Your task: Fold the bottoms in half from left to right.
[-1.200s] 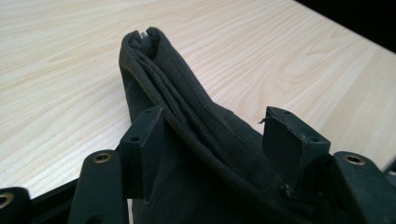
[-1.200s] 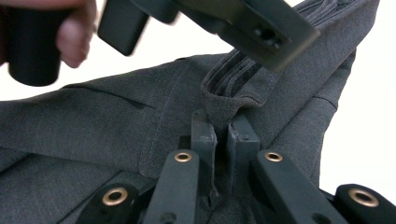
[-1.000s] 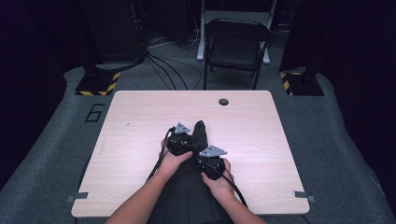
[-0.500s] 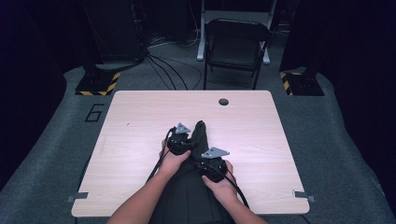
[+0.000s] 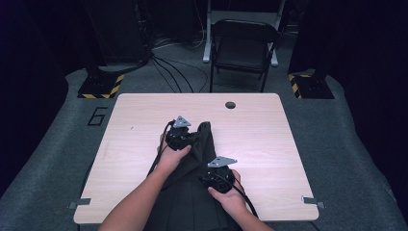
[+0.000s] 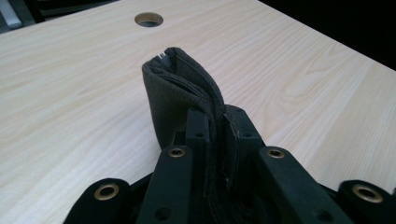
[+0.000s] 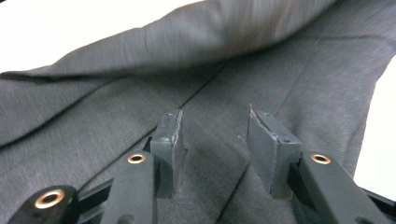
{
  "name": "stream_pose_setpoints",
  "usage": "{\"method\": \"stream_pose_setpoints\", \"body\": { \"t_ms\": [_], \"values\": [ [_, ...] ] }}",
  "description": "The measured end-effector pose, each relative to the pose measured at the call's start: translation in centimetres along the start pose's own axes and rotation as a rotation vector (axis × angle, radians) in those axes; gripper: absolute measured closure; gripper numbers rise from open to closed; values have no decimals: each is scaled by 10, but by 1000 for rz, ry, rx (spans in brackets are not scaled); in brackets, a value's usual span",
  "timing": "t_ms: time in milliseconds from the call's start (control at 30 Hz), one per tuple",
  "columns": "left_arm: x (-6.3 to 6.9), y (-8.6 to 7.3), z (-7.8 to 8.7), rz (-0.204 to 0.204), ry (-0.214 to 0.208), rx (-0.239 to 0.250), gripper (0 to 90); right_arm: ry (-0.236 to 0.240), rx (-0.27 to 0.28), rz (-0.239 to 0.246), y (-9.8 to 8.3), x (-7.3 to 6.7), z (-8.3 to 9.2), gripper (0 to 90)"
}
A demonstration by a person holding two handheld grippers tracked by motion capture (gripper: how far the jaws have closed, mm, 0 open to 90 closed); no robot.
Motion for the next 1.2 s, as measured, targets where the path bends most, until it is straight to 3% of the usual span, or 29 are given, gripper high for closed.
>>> {"method": "stream_pose_setpoints", "body": {
  "t_ms": [167, 333, 500, 800, 1033, 1067, 1133, 1200],
  "values": [
    [-4, 12, 11, -14, -5, 13, 811, 7, -38, 11, -4, -3, -6, 545],
    [-5, 22, 21, -20, -11, 34, 813, 14, -50, 4, -5, -6, -10, 537],
    [-2, 31, 27, -30, -18, 52, 815, 31, -56, 29, -5, -8, -11, 526],
    [0, 45, 36, -46, -31, 90, 816, 8, -56, 35, -2, -8, -13, 516],
    [3, 55, 41, -74, -35, 102, 818, -32, -60, 43, 5, 2, -10, 516],
    [4, 56, 42, -78, -34, 105, 818, -31, -58, 62, 6, 5, -10, 516],
    [5, 59, 42, -85, -33, 108, 818, -47, -67, 35, 7, 8, -10, 518],
    [5, 62, 43, -87, -38, 114, 818, -59, -73, 46, 7, 14, -11, 518]
  ]
}}
Point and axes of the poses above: each handheld gripper's, and its own axes: z roughly backward along the jaws, y roughly out of its top, x roughly to its right, the point moved 2 cm from there along -z, roughly forward along the jaws, and after that the axes turned 3 degrees about x, right-handed, at the moved point
